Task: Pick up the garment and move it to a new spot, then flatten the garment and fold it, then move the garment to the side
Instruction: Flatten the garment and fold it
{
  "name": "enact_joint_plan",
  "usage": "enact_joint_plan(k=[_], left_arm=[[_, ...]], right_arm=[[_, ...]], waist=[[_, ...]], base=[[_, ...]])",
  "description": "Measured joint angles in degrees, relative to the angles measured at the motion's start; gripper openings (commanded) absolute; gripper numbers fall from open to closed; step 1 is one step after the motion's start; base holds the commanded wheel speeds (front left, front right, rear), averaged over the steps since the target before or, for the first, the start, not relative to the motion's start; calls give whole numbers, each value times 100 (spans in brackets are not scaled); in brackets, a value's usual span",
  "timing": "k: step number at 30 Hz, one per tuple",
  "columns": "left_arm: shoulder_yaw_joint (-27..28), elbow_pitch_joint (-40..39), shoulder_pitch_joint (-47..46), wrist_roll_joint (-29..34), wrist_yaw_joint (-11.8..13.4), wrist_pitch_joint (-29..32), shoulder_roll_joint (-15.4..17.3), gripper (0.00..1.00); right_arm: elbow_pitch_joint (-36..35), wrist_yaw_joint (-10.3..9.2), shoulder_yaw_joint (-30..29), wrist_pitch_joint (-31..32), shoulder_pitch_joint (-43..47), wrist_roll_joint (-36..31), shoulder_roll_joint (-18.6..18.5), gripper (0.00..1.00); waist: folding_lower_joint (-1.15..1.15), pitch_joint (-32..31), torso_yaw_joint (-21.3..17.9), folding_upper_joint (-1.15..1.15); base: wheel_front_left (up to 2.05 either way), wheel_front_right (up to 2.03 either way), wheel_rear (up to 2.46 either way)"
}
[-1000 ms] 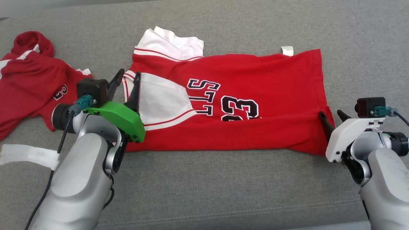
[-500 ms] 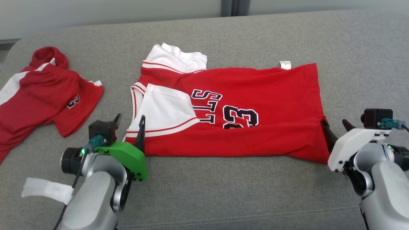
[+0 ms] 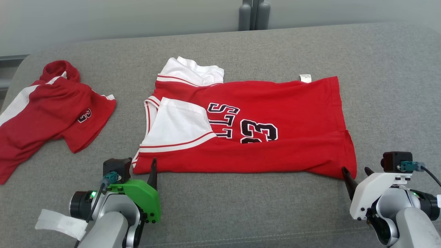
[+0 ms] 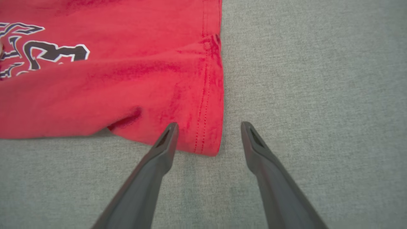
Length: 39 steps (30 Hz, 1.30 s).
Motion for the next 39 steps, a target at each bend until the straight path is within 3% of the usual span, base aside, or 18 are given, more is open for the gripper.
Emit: enact_joint_plan(k=[8, 20, 21, 22, 23, 24, 27, 28, 30, 31, 32, 35, 38, 39], left_arm=[[-25, 47, -3, -26, 53, 159, -9, 100], [-93, 310, -310, -132, 196, 911, -8, 100], [-91, 322, -316, -147, 197, 914, -8, 93], [-93, 338, -335, -166, 204, 965, -9, 50], [-93, 354, -355, -175, 218, 982, -10, 31], [-92, 358, -372, -176, 220, 982, -10, 2], [-93, 390, -398, -210, 220, 1010, -16, 0], [-98, 393, -399, -212, 220, 1009, -20, 0], [-102, 400, -402, -221, 220, 1009, -23, 0], [-101, 404, -403, -223, 220, 1007, -23, 0], [-101, 410, -404, -229, 220, 1006, -23, 0], [-100, 426, -406, -259, 219, 977, -23, 0], [-105, 438, -416, -264, 218, 973, -23, 0], [-110, 444, -422, -269, 214, 973, -23, 0]], right_arm=[[-164, 0, -127, 21, -1, -108, 111, 100], [-93, 0, -107, 375, -315, -280, 123, 100], [-81, 0, -104, 376, -340, -281, 124, 100], [-73, 0, -103, 376, -366, -282, 124, 100], [-62, 0, -101, 371, -383, -285, 125, 100], [-47, 0, -93, 371, -395, -285, 129, 100], [-23, 0, -68, 372, -409, -285, 145, 100], [-19, 0, -67, 379, -409, -285, 153, 97], [-13, 0, -74, 427, -407, -268, 162, 80], [-11, 0, -73, 441, -403, -250, 167, 61], [-13, 0, -73, 445, -400, -245, 172, 49], [-12, 0, -74, 447, -388, -238, 178, 30], [-12, 0, -59, 447, -387, -234, 179, 2], [-8, 0, -54, 460, -387, -234, 179, 0]], waist=[[0, 67, -28, 0], [0, 286, -68, 0], [0, 311, -71, 0], [0, 335, -73, 0], [0, 359, -75, 0], [0, 381, -77, 0], [0, 429, -85, 0], [0, 439, -88, 0], [0, 449, -94, 0], [0, 452, -97, 0], [0, 454, -98, 0], [0, 456, -100, 0], [0, 465, -98, 0], [0, 465, -95, 0]], base=[[0, 0, 0], [0, 0, 0], [0, 0, 0], [0, 0, 0], [0, 0, 0], [0, 0, 0], [0, 0, 0], [0, 0, 0], [0, 0, 0], [0, 0, 0], [0, 0, 0], [0, 0, 0], [0, 0, 0], [0, 0, 0]])
